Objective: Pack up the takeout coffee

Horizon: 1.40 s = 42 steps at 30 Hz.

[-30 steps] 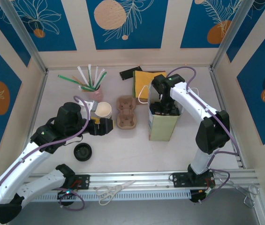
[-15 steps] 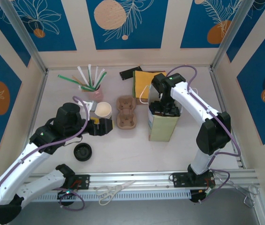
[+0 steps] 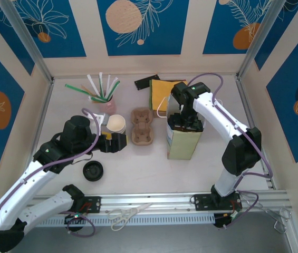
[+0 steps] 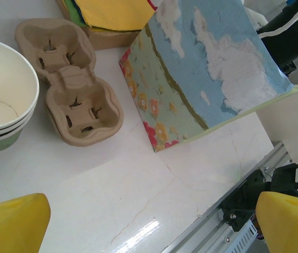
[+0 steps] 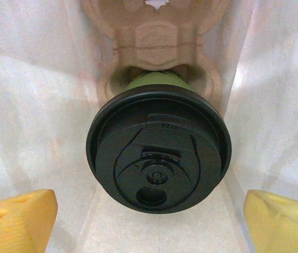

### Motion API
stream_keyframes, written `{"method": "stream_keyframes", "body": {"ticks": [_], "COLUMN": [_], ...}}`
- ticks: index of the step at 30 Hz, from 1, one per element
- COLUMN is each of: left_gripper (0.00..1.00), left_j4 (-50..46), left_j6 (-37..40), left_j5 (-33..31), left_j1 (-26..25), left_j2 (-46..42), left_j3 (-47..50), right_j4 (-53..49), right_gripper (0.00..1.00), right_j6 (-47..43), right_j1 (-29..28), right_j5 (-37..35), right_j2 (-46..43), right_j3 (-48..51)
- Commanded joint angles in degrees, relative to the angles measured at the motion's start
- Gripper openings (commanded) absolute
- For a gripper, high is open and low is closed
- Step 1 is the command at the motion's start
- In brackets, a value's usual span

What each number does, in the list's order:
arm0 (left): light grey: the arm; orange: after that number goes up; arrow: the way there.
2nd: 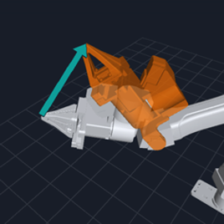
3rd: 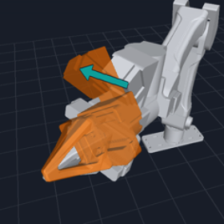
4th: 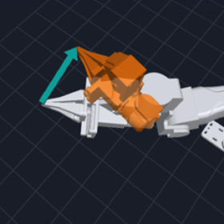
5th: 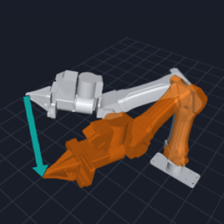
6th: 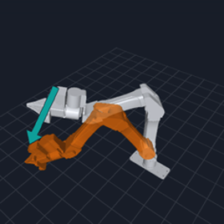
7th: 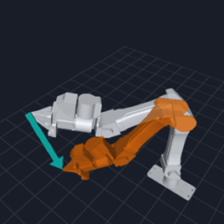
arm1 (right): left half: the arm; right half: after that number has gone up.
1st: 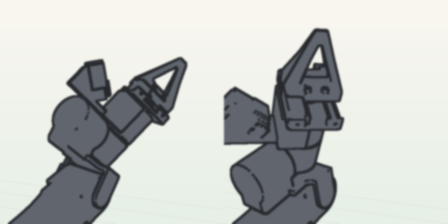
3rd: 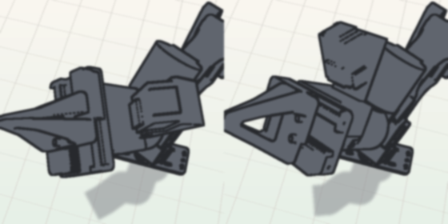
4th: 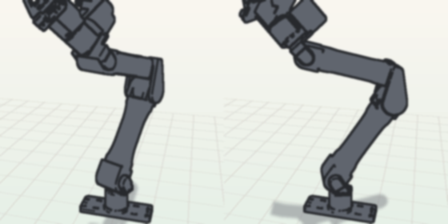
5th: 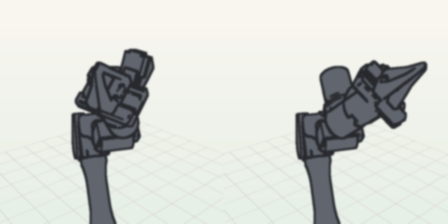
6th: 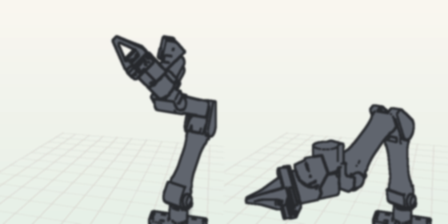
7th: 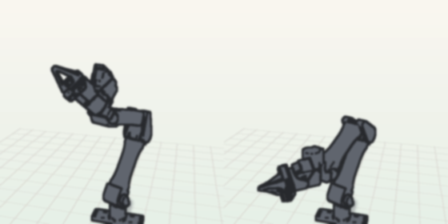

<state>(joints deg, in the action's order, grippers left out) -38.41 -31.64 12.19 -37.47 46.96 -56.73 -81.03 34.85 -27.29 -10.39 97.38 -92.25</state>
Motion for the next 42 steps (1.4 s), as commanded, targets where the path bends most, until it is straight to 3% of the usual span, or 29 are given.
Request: {"method": "stream_keyframes", "body": {"ticks": [1,6,15,18,42], "left_gripper": [1.0,1.0,1.0,1.0,1.0], "left_j4": [0.17,0.27,0.53,0.54,0.27], "left_j6": [-0.76,-0.95,-1.23,-1.29,-1.5], "left_j5": [1.0,1.07,1.44,1.44,1.27], "left_j1": [-0.25,-0.26,-0.31,-0.3,-0.23], "left_j2": [-0.67,-0.58,-0.36,-0.37,0.15], "left_j3": [0.13,0.38,0.41,0.39,-0.73], "right_j4": [-2.42,-3.15,-4.79,-5.41,-9.8], "right_gripper": [0.87,0.78,0.71,0.6,0.61], "right_j6": [1.22,1.64,2.25,2.33,4.93], "right_j1": [-0.48,-0.84,-1.57,-1.81,-4.01], "right_j5": [0.15,-0.25,-0.74,-0.99,-4.97], "right_j2": [-2.62,-3.9,-4.67,-4.83,-7.95], "right_j3": [-2.63,-4.75,-8.2,-9.28,-18.81]}}
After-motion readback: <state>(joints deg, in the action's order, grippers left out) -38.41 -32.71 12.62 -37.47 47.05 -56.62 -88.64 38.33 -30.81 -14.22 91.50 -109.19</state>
